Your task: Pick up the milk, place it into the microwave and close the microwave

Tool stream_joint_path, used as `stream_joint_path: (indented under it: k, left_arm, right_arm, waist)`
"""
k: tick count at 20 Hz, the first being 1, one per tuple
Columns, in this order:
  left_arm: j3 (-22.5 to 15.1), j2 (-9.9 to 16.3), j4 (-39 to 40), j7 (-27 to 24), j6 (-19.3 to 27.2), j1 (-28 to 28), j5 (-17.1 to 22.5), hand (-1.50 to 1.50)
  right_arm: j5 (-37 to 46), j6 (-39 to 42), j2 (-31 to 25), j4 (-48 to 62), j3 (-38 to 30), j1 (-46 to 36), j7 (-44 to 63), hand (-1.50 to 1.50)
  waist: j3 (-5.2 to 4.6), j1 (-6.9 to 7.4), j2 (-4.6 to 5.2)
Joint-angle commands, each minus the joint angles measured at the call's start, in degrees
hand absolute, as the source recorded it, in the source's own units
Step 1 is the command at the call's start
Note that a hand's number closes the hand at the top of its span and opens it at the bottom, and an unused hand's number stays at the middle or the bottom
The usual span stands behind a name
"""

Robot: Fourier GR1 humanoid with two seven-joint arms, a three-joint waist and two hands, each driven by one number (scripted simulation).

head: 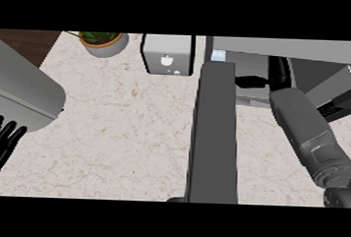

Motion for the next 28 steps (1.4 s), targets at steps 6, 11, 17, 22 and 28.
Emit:
stream_joint_path:
  k: [6,11,17,22,28]
  left_arm:
    - [-5.9,-2.0,-0.1,2.5,-0.4,-1.6,-1.3,1.5]
    - [-9.1,-3.5,0.1,3.5,-0.5,-1.4,-2.2,1.5]
    - [-20.0,-4.2,-2.3,6.9,7.8,-1.5,-5.7,1.5]
    - [-21.8,-4.2,0.0,8.3,7.3,-4.4,-7.5,1.5]
    - [-25.4,-3.4,1.2,7.9,8.6,-7.9,-10.9,1.5]
  right_arm:
    - [-5.9,11.8,2.6,0.7,-5.1,7.3,-7.4,-1.5]
    - [-8.2,22.3,2.9,0.3,-6.4,10.8,-11.0,-1.5]
    - [-8.7,26.0,6.7,-1.1,-5.3,16.5,-13.9,-1.5]
    - [-9.4,30.3,4.8,-6.1,-3.3,21.7,-14.0,-1.5]
    - [-10.9,32.1,5.3,-15.3,-0.9,31.1,-12.6,-1.5]
  waist:
    - [-0.09,-2.5,-1.29]
    - [-0.16,-3.54,-1.76]
    - [-0.25,-4.95,-2.53]
    - [-0.32,-5.84,-2.84]
    - [-0.38,-6.6,-3.13]
